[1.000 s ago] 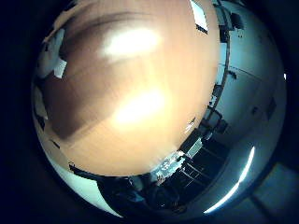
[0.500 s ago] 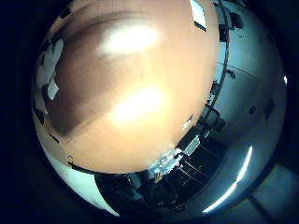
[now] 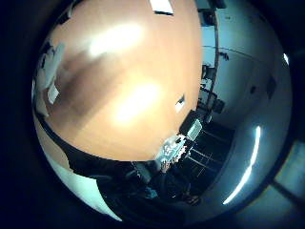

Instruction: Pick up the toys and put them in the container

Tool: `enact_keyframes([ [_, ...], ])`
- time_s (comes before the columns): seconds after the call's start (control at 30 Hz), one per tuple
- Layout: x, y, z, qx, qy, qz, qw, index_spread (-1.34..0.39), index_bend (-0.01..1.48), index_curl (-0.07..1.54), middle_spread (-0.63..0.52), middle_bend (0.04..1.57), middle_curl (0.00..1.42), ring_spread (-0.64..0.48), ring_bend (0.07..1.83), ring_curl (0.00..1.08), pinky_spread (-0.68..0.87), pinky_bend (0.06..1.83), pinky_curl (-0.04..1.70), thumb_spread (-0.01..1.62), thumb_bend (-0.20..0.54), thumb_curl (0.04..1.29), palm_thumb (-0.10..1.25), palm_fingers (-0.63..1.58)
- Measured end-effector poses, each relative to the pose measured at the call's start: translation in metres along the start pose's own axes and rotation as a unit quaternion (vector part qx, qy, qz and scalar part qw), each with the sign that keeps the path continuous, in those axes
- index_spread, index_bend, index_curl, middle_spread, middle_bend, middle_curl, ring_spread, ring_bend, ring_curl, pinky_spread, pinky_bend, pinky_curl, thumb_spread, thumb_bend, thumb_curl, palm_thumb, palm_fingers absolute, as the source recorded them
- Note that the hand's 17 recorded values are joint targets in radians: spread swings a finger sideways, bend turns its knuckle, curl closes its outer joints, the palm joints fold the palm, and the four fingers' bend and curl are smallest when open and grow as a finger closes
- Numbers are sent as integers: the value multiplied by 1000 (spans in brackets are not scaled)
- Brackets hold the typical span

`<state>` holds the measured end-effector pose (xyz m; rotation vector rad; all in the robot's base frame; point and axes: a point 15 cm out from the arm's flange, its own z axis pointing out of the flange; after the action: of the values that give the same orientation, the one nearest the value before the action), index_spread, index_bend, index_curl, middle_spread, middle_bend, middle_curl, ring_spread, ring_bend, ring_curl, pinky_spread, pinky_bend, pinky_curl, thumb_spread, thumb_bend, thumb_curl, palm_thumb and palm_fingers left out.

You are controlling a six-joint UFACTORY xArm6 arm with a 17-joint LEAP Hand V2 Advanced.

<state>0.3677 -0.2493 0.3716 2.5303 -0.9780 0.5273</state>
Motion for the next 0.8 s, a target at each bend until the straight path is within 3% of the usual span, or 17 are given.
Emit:
enact_keyframes([
  [0.3, 54, 15, -115, 37, 46, 44, 997, -456, 1104, 556, -427, 375, 474, -114, 178, 115, 360, 184, 125, 1006, -17, 365, 1010, 546],
  [0.8, 23, -44, -246, 153, 59, 41, 986, -452, 1118, 540, -445, 374, 480, -119, 178, 118, 364, 184, 129, 1013, -17, 362, 1007, 550],
])
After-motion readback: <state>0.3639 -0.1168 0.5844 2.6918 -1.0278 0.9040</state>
